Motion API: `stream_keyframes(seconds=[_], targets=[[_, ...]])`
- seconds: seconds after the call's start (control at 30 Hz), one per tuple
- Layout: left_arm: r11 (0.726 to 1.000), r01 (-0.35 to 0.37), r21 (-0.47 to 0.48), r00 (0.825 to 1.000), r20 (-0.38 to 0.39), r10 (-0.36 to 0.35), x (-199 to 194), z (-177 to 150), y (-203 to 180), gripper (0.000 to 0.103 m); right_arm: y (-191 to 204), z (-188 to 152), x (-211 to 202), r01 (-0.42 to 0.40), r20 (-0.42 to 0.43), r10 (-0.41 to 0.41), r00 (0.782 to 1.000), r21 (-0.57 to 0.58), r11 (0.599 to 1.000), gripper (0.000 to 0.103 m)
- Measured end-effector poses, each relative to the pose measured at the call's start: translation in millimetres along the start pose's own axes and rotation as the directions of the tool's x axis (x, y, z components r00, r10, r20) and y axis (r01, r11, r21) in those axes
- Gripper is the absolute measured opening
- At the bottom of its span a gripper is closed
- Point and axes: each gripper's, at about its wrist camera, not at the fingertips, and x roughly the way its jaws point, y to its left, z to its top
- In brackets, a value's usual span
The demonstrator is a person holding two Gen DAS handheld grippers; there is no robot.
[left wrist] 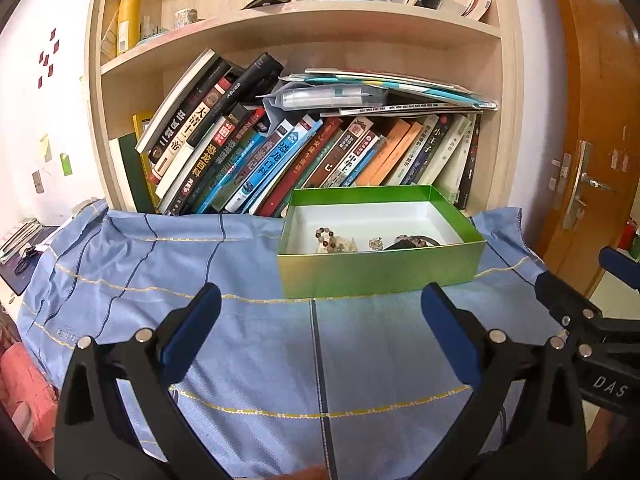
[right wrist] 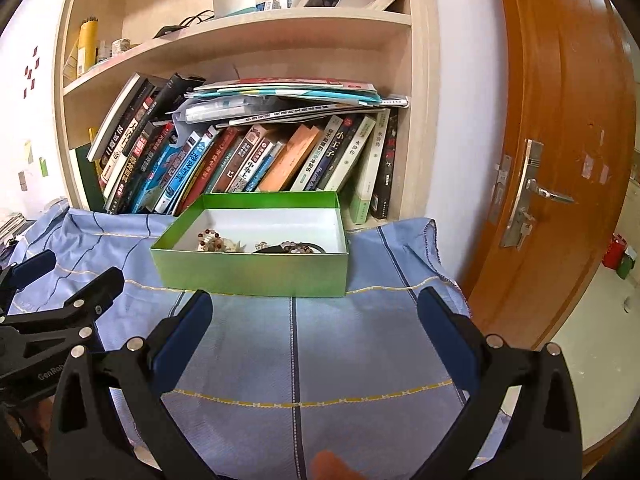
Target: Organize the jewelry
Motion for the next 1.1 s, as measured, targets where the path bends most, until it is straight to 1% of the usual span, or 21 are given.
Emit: stream_keyframes(seconds=[1.1], targets=[[1.000,-0.003,0.003,1.000,-0.009,0.003,0.1,-3.2,1.5,0.099,2.2,-0.4,-2.0,-0.012,0.002,0.012,1.000,-0.004,1.000,0.100]])
